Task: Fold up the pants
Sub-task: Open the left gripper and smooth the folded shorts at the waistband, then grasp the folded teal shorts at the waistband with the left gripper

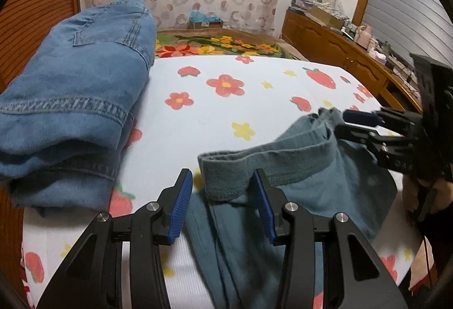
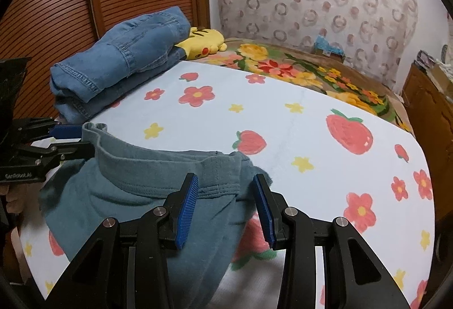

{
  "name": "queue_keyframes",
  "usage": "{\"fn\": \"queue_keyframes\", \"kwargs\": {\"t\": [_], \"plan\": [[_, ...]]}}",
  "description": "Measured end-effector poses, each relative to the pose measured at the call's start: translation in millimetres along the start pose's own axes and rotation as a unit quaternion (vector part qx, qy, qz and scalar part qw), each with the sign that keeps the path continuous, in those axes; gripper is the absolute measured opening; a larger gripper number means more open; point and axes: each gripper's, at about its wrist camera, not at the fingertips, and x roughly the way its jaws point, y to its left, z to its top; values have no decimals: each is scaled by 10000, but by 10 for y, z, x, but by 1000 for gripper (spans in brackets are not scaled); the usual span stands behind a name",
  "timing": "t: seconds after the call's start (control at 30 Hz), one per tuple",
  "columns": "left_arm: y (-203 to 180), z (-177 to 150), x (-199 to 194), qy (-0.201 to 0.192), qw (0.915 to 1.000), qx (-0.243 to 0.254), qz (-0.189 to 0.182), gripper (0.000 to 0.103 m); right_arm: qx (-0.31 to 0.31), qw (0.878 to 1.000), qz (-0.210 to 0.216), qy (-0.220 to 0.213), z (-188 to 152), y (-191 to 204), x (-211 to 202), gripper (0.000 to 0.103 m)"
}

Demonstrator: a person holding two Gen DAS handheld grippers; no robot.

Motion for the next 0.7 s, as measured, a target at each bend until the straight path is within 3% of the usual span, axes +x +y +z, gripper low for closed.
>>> {"fn": "queue_keyframes", "kwargs": {"t": [0.2,0.37,0.47,0.5,0.63,0.7], "plan": [[-36,-5,45,49,9996,61,286,45,140,9999,-36,-57,-36,-26,-67,42],[-70,-53,-13,43,9996,150,223,47,219,9997,61,-84,-75,-45,-140,42],[-101,-76,-82,-64,9997,210,133,67,265,9995,131,-122,-96,-62,-183,42],[-112,-79,-95,-83,9997,222,108,78,278,9994,153,-131,-109,-69,-195,43],[-148,-97,-104,-62,9995,283,119,80,270,9993,239,-90,-136,-85,-195,45],[-143,-103,-109,-76,9995,266,169,80,263,9993,245,-69,-138,-89,-180,52]]}}
